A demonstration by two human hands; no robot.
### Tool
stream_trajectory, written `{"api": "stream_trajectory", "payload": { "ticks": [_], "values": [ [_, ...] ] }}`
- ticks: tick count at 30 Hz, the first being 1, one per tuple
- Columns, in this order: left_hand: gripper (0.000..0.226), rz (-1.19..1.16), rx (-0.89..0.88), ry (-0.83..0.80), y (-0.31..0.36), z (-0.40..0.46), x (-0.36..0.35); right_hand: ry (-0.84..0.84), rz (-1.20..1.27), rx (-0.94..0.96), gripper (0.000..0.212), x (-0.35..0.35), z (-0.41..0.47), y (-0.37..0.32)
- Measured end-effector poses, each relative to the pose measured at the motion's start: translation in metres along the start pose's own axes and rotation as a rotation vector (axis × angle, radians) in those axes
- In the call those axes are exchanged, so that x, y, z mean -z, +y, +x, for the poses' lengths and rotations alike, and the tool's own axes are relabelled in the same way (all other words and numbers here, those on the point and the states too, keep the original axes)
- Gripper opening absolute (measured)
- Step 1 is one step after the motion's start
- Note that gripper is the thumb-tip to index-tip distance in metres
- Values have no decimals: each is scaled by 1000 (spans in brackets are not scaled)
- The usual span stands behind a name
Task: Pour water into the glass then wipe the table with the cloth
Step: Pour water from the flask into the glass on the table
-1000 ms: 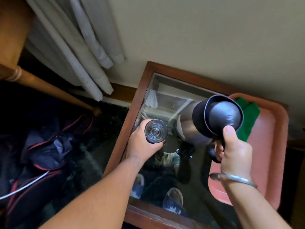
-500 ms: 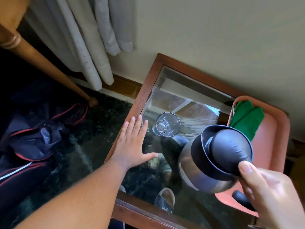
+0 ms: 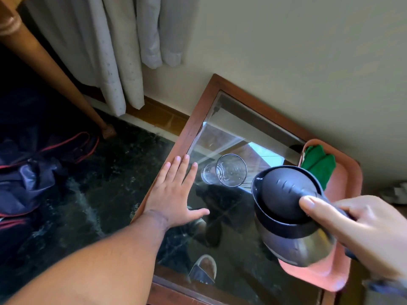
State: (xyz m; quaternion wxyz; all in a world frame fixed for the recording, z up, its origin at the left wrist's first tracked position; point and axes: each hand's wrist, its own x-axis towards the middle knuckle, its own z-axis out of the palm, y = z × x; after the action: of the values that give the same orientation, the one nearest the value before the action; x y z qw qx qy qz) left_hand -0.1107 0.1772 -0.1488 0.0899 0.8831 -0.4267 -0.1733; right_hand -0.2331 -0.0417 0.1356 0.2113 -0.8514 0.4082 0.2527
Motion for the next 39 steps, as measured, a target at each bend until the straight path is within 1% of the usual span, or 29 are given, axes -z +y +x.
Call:
{"api": "stream_trajectory", "payload": {
  "ticks": [1, 3, 5, 9, 12, 15, 22, 30, 35, 39],
  "values": [
    [123, -2, -2, 4, 0, 0, -1, 10, 27, -21, 91, 1, 1, -4],
    [123, 0, -5, 7, 0, 1, -1, 10, -4, -27, 97, 6, 3, -10],
    [123, 2, -7, 5, 0, 0, -1, 13, -46, -17, 99, 7, 3, -18],
    [123, 2, -11, 7, 0, 1, 0, 15, -89, 16, 91, 10, 4, -35],
    [122, 2, -13, 9, 1, 1, 1, 13, -88, -22, 83, 11, 5, -49],
    [122, 11, -10, 7, 1, 1, 2, 18, -131, -46, 90, 14, 8, -55],
    [124, 21, -7, 3, 1, 1, 1, 16, -253, -50, 89, 20, 15, -67],
    [123, 18, 0, -12, 1, 1, 3, 81, -476, 44, 89, 22, 23, -73],
    [125, 34, 10, -22, 2, 1, 3, 126, -524, 95, 96, 22, 25, -70],
    [125, 37, 8, -22, 2, 2, 3, 154, -550, 124, 95, 23, 24, -67]
  ]
}}
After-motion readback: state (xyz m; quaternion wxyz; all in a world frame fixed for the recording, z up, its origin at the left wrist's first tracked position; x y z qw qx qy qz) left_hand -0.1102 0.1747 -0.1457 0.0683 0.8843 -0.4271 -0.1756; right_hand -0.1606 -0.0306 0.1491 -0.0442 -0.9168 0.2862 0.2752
